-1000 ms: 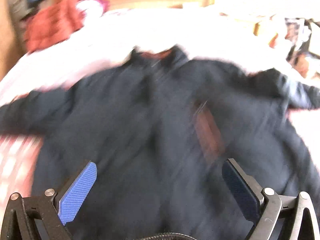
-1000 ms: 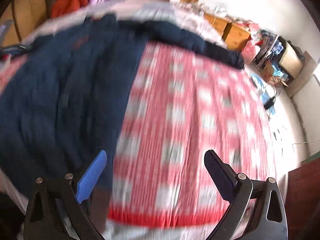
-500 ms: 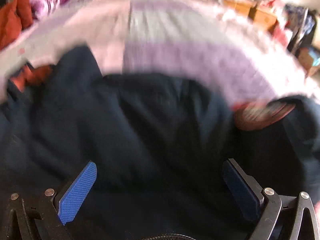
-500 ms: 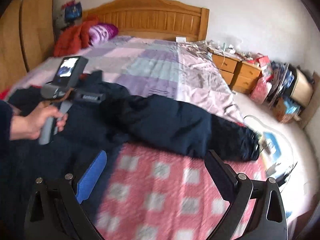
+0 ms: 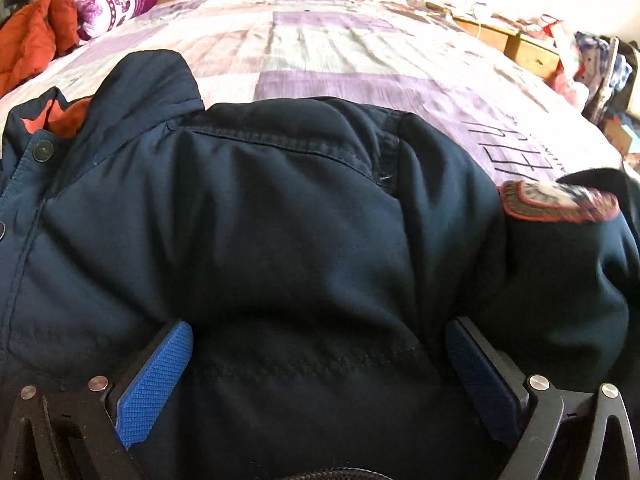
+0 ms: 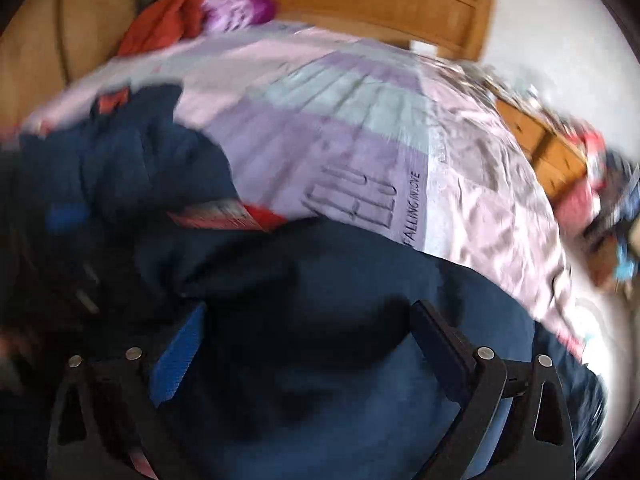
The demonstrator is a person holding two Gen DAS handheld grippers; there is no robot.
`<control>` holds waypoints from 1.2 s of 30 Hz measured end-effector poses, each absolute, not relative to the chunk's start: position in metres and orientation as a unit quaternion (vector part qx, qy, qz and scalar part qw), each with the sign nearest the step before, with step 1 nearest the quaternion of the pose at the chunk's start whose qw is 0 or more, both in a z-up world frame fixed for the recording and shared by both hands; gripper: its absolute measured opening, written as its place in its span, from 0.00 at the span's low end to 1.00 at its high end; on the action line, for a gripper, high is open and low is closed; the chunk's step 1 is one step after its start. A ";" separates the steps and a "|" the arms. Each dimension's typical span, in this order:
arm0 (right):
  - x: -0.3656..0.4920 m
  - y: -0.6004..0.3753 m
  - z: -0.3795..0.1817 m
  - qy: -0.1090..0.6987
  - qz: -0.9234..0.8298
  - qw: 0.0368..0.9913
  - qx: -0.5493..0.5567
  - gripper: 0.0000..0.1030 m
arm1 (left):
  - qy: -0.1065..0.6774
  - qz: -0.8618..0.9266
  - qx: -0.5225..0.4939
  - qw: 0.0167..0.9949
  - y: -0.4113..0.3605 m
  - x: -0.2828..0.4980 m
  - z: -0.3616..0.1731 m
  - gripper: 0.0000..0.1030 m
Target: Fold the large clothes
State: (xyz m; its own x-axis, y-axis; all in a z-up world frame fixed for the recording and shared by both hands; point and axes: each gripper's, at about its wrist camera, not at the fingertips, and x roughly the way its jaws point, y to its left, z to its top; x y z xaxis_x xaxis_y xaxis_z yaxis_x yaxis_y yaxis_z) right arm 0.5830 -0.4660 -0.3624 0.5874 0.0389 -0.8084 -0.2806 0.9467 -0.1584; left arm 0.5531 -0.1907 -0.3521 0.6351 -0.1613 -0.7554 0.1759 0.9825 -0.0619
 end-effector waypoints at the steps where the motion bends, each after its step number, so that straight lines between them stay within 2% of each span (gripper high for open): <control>1: 0.579 -0.496 -0.365 0.453 0.089 0.881 -0.106 0.98 | 0.416 -0.093 0.008 0.904 -0.191 0.553 -0.352 1.00; 3: 0.567 -0.546 -0.367 0.460 0.038 0.884 -0.073 0.98 | 0.417 -0.090 0.012 0.905 -0.194 0.555 -0.353 1.00; 4: 0.560 -0.580 -0.372 0.474 -0.050 0.874 -0.097 0.98 | 0.417 -0.089 0.013 0.905 -0.195 0.556 -0.353 1.00; 7: 0.526 -0.665 -0.366 0.481 -0.139 0.865 -0.015 0.96 | 0.416 -0.087 0.014 0.905 -0.195 0.556 -0.354 1.00; 8: 0.515 -0.678 -0.363 0.483 -0.175 0.857 -0.028 0.96 | 0.416 -0.086 0.015 0.905 -0.196 0.556 -0.354 1.00; 13: 0.469 -0.690 -0.326 0.444 -0.200 0.872 0.046 0.96 | 0.416 -0.083 0.020 0.905 -0.197 0.557 -0.354 1.00; 15: 0.451 -0.687 -0.315 0.427 -0.181 0.876 0.131 1.00 | 0.417 -0.082 0.023 0.905 -0.198 0.557 -0.353 1.00; 21: 0.426 -0.722 -0.358 0.423 -0.178 0.813 0.359 1.00 | 0.417 -0.080 0.025 0.905 -0.199 0.558 -0.354 1.00; 27: 0.465 -0.721 -0.381 0.354 -0.130 0.805 0.458 0.99 | 0.417 -0.079 0.026 0.905 -0.199 0.558 -0.354 1.00; 28: 0.477 -0.720 -0.386 0.350 -0.127 0.801 0.469 0.91 | 0.418 -0.079 0.026 0.905 -0.199 0.558 -0.354 1.00; 29: 0.483 -0.720 -0.387 0.345 -0.135 0.799 0.474 0.77 | 0.418 -0.079 0.027 0.905 -0.199 0.558 -0.354 1.00; 30: 0.486 -0.722 -0.385 0.337 -0.158 0.795 0.479 0.21 | 0.419 -0.078 0.029 0.904 -0.200 0.559 -0.354 1.00; 31: 0.484 -0.723 -0.381 0.317 -0.163 0.796 0.490 0.13 | 0.421 -0.076 0.032 0.904 -0.201 0.559 -0.353 1.00; 33: 0.474 -0.722 -0.361 0.280 -0.183 0.814 0.475 0.12 | 0.426 -0.076 0.035 0.901 -0.202 0.561 -0.349 1.00; 36: 0.446 -0.722 -0.337 0.265 -0.198 0.831 0.447 0.11 | 0.427 -0.081 0.054 0.899 -0.211 0.569 -0.331 1.00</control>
State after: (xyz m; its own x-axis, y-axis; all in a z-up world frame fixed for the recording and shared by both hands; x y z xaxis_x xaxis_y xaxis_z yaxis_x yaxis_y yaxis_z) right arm 0.4457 -0.7221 -0.3369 0.7812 -0.0908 -0.6177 0.5657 0.5215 0.6388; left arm 0.5694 -0.2108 -0.3307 0.6218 -0.0997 -0.7768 0.1920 0.9810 0.0278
